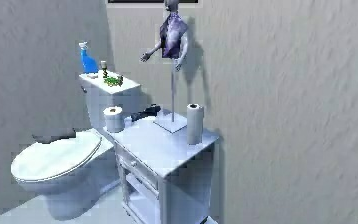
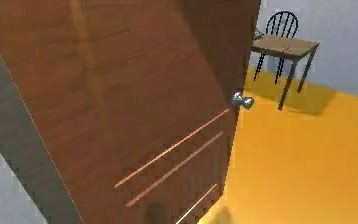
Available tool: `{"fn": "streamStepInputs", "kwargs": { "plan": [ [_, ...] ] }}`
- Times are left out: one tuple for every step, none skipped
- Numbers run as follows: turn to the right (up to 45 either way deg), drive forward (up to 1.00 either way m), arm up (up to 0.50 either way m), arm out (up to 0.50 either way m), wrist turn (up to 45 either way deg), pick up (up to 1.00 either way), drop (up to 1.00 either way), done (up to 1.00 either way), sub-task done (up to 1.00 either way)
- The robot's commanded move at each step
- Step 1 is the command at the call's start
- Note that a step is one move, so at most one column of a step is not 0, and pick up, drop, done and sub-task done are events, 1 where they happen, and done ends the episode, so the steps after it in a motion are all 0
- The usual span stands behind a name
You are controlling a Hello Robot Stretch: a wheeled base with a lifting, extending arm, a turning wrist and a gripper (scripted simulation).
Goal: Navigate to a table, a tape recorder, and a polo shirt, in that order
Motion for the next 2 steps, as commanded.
{"fn": "streamStepInputs", "kwargs": {
  "plan": [
    [-45.0, 0.00, 0.00, 0.00, 0.0, 0.00, 0.00, 0.00, 0.00],
    [-45.0, 0.00, 0.00, 0.00, 0.0, 0.00, 0.00, 0.00, 0.00]
  ]
}}
